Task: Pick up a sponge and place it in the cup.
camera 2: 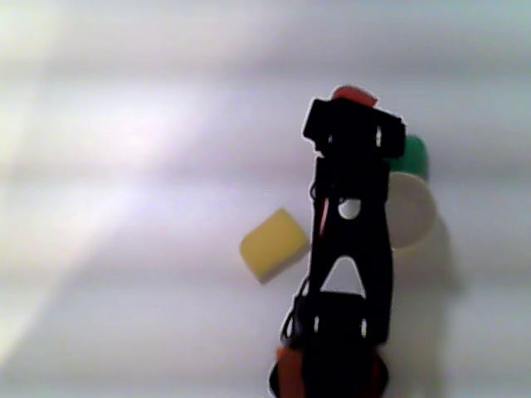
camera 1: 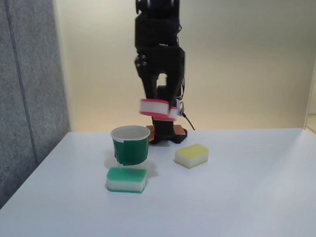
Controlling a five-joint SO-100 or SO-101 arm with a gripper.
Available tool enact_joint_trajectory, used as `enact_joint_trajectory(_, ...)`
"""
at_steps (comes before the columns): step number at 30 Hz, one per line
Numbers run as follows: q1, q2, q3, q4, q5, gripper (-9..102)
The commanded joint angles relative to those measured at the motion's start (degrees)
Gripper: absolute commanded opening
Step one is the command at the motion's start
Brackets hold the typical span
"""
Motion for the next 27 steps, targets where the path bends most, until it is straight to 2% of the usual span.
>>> enact_joint_trajectory(1, 5.4, 2.6, -2.0, 0.9, -3.1, 0)
enact_joint_trajectory(11, 12.8, 5.1, 9.2, 4.7, -7.2, 0)
enact_joint_trajectory(18, 16.7, 7.3, 11.5, 7.1, -11.3, 0)
enact_joint_trajectory(27, 17.1, 7.8, 11.8, 5.9, -12.1, 18)
